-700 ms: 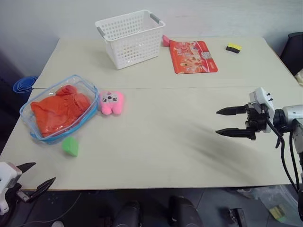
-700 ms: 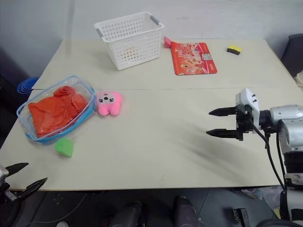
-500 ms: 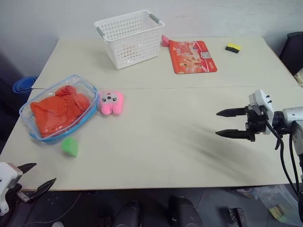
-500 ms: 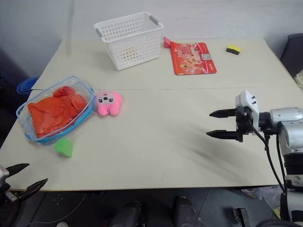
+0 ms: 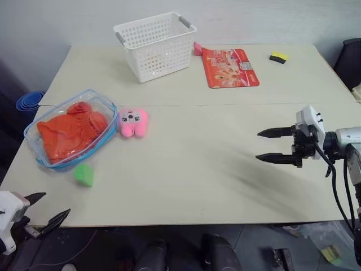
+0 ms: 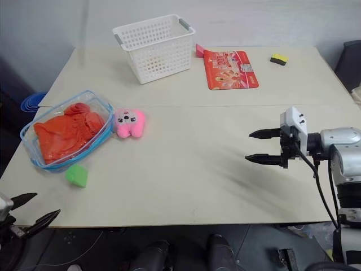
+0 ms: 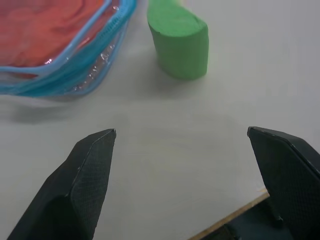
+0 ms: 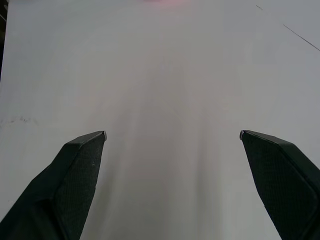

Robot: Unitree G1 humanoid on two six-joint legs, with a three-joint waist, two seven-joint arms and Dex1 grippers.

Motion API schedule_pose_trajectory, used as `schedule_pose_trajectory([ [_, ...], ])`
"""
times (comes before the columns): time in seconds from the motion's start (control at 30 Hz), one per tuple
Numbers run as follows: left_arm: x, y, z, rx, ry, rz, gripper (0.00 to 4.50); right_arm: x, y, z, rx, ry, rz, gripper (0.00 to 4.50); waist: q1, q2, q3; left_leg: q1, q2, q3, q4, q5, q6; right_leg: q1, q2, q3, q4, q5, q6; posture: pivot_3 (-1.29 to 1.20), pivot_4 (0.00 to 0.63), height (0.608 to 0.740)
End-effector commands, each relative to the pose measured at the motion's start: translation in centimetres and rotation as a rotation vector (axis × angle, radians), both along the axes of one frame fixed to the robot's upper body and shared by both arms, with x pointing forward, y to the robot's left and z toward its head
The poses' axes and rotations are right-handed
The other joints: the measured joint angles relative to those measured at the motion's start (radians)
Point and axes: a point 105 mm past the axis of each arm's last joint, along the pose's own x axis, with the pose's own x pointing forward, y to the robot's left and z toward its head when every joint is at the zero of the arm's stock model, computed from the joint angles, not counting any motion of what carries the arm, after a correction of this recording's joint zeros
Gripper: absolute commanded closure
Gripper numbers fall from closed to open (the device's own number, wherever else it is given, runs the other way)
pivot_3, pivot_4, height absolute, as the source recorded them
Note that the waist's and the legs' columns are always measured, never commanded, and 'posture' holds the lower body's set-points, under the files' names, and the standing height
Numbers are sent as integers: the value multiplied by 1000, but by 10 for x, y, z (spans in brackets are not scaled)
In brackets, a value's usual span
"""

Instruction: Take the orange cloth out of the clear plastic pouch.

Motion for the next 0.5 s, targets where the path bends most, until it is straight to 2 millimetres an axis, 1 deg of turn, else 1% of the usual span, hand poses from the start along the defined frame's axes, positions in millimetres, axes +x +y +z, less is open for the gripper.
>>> schedule_pose_trajectory([
  [0.03, 0, -2, 11, 1, -36, -3, 52, -2, 3, 11, 24, -24, 22, 9, 0, 0, 0, 0, 0, 0, 0, 0, 0, 0, 0, 0, 0, 0, 0, 0, 150, 740],
  [0.2, 0, -4, 12, -8, -37, -12, 52, -3, 2, 11, 33, 15, 23, 9, 0, 0, 0, 0, 0, 0, 0, 0, 0, 0, 0, 0, 0, 0, 0, 0, 150, 740],
  [0.27, 1, -9, 13, -29, -52, -14, 52, -4, 4, 12, 53, 44, 30, 9, 0, 0, 0, 0, 0, 0, 0, 0, 0, 0, 0, 0, 0, 0, 0, 0, 150, 740],
  [0.37, 9, -20, 17, -74, -107, 1, 52, -7, 12, 13, 69, 39, 47, 9, 1, 0, 0, 0, 0, 0, 0, 0, 0, 0, 0, 0, 0, 0, 0, 0, 150, 740],
  [0.5, 25, -36, 14, -120, -182, 62, 52, -23, 32, 11, 76, 44, 133, 9, 4, 0, 0, 0, 0, -1, 0, 0, 0, 0, 0, 0, 1, 0, 0, 0, 150, 740],
])
